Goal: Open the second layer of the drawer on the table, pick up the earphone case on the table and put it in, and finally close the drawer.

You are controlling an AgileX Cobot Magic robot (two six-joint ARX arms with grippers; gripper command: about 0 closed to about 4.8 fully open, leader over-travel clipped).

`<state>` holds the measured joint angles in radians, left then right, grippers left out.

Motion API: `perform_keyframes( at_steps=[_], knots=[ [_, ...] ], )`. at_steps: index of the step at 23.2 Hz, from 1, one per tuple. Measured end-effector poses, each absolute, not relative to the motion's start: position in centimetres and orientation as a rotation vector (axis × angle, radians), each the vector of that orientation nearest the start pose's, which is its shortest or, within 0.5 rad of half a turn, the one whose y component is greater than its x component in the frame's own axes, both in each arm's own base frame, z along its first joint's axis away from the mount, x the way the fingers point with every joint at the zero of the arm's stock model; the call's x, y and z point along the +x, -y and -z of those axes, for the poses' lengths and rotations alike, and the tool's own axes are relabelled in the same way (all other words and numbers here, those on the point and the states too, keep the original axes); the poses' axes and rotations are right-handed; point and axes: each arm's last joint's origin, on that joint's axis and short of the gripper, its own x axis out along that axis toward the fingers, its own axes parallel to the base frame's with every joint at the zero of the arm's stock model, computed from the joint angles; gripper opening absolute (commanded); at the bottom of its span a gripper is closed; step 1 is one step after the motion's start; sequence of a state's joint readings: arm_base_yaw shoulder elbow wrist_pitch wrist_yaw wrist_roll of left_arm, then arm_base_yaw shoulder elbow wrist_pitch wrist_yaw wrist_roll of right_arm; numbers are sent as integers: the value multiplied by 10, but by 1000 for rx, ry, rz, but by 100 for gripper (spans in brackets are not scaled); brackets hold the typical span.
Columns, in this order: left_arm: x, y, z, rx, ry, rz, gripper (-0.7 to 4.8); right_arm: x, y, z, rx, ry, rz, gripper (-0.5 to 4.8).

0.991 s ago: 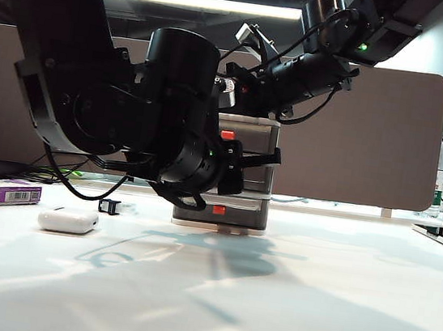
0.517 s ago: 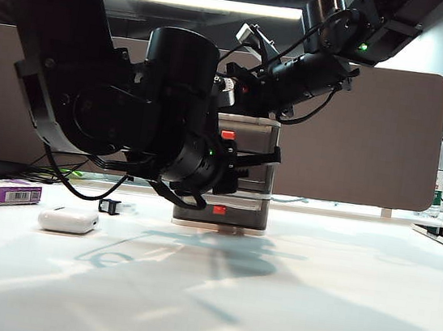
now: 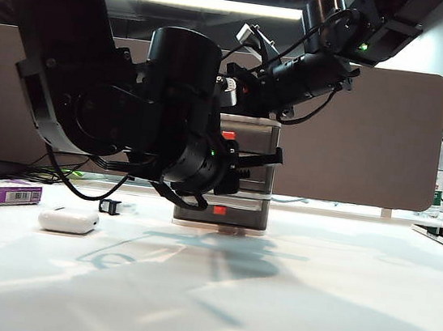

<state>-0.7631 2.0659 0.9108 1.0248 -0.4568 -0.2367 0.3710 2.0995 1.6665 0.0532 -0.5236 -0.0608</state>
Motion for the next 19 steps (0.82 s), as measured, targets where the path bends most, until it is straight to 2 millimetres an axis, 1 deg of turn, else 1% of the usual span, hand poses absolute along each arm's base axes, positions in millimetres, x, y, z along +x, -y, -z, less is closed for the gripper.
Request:
perform_keyframes(
  at_steps=[8,15,19],
  knots=[
    [282,272,-123,-142,-144,309,-6,448,-189,-249,-31,-369,-895,-5],
    [278,276,-125,-128,-149,309,-6,448,-189,-249,-42,-365,-899,-5],
    [278,276,-125,-126,-150,310,-6,447,-189,-250,-30,-360,-951,-5]
  ],
)
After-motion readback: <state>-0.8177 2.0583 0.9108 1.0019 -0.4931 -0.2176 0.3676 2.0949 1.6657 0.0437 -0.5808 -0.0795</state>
